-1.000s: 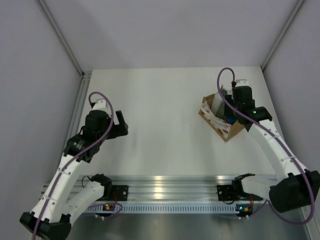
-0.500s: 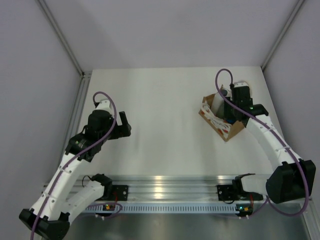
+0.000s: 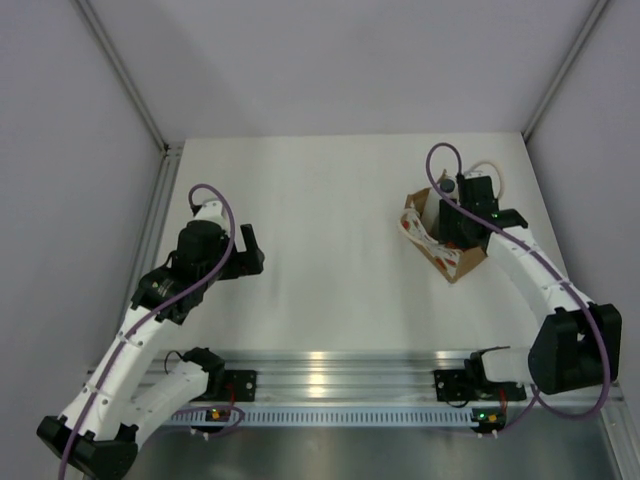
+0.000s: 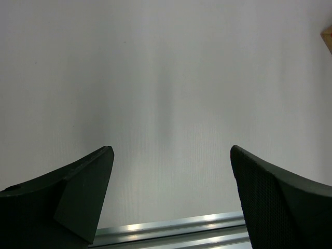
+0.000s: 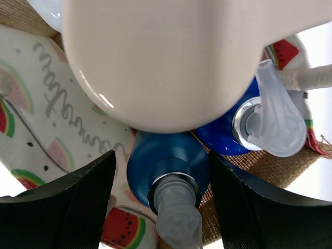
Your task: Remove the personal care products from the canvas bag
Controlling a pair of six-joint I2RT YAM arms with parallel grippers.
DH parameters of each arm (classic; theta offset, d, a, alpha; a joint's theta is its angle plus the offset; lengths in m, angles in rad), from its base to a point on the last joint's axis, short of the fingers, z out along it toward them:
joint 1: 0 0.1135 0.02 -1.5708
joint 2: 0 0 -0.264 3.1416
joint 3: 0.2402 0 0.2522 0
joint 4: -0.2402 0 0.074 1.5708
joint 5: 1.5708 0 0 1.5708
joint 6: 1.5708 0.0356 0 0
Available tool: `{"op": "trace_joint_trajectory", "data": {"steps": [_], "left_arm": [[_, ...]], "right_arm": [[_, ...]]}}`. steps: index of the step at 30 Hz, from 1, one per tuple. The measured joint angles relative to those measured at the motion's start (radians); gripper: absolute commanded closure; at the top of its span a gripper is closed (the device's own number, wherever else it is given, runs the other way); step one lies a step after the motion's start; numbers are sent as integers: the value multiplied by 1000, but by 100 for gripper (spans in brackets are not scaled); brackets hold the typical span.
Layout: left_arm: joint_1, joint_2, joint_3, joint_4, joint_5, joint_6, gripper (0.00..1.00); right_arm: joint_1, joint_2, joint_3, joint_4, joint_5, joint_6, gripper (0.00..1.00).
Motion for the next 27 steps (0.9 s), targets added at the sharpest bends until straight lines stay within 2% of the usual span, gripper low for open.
{"op": "trace_joint_trajectory", "data": {"steps": [4,9,12,16,17,19,20,27], "left_arm": [[-1,0,0,0,0,0,2],[-5,0,0,0,0,0,2],[-5,0,0,0,0,0,2],[-6,0,0,0,0,0,2],[-6,0,0,0,0,0,2],[-6,0,0,0,0,0,2],[-6,0,0,0,0,0,2],[-11,0,0,0,0,0,2]], "right_arm": [[0,24,-11,14,-2,6,33],[0,31,-16,40,-2,6,41],[0,33,-19,51,2,6,49],[0,33,-24,63,7,6,67],[0,32,-24,63,7,6,76],[0,29,-26,65,8,6,86],[0,24,-31,68,8,7,100],[0,-33,-77,101,-1,17,100]]}}
